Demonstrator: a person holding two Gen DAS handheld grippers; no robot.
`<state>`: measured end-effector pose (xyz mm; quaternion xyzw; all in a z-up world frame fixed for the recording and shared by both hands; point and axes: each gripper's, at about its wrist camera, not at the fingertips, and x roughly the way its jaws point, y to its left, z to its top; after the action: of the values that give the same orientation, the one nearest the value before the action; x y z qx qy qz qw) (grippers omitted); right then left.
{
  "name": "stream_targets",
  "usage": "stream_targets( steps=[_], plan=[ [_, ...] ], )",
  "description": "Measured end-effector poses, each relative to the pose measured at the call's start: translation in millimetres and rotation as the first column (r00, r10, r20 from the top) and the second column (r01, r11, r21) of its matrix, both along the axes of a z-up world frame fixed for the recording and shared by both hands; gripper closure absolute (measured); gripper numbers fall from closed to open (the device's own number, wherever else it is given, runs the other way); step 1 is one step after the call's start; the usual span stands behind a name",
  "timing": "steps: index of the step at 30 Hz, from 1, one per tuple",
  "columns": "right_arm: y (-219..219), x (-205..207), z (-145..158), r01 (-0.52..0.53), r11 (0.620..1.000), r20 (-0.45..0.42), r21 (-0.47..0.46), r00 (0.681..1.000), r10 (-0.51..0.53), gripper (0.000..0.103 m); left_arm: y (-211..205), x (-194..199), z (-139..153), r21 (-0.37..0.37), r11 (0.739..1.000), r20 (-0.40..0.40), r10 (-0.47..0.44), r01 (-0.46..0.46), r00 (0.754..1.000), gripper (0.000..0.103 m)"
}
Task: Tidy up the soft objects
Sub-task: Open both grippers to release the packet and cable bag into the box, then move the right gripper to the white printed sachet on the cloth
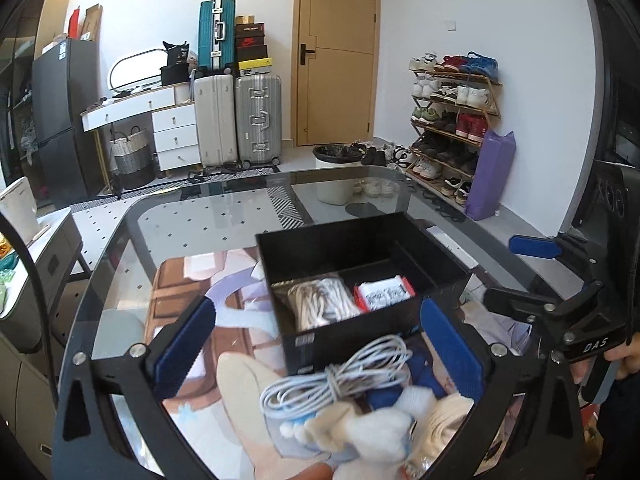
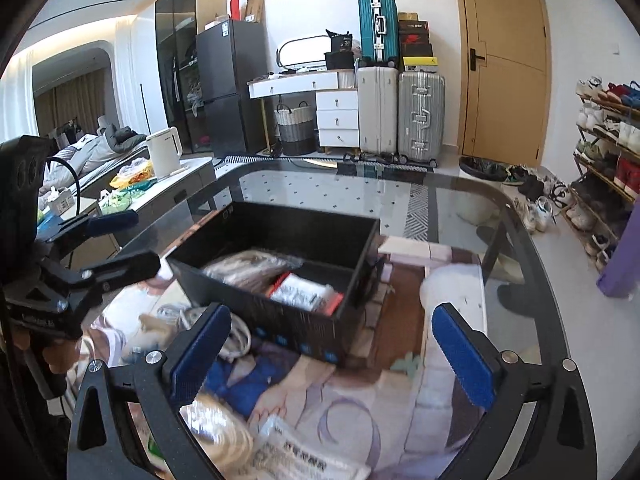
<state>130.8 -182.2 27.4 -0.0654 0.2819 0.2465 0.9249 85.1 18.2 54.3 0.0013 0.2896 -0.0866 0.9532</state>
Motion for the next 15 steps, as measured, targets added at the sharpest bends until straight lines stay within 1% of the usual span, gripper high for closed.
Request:
stream_targets(
  steps=[2,5,7,12,15],
  plan=[
    [-4.5,-6.6,-4.1,0.015,1.0,0.001,-0.018,1.0,-0.015,0.001,3.3,-3.6,-2.0,-0.002,1.0,-0.002,0.009,-0.009,1.0,0.0],
    [-11.8,-11.5,-7.9,0.022,1.0,-0.016,-0.009,1.0,-0.022,0.001,5.4,-11.7,-5.2,-0.002,1.0,-0.007,0.024,-0.024,1.0,0.0],
    [-14.3,-13.7,-9.6,0.016,1.0,-0.029,-0.014,0.999,-0.017,0.001,6.9,-16.4,-5.6,-0.001,1.0,-0.005,0.031,-0.031,0.999,0.0],
    [-15.4,-22.2,-10.6,0.005,0.999,-0.02,-0.048,1.0,-0.006,0.001,8.3,-30.9,-9.5,0.009,0.999,-0.006,0.038,-0.038,0.999,0.0],
    [-14.7,-25.5,-12.2,-0.013,0.998,-0.035,-0.069,0.999,0.01,0.001,9.2,-35.0,-12.0,0.015,0.999,-0.012,0.047,-0.047,0.999,0.0]
  ],
)
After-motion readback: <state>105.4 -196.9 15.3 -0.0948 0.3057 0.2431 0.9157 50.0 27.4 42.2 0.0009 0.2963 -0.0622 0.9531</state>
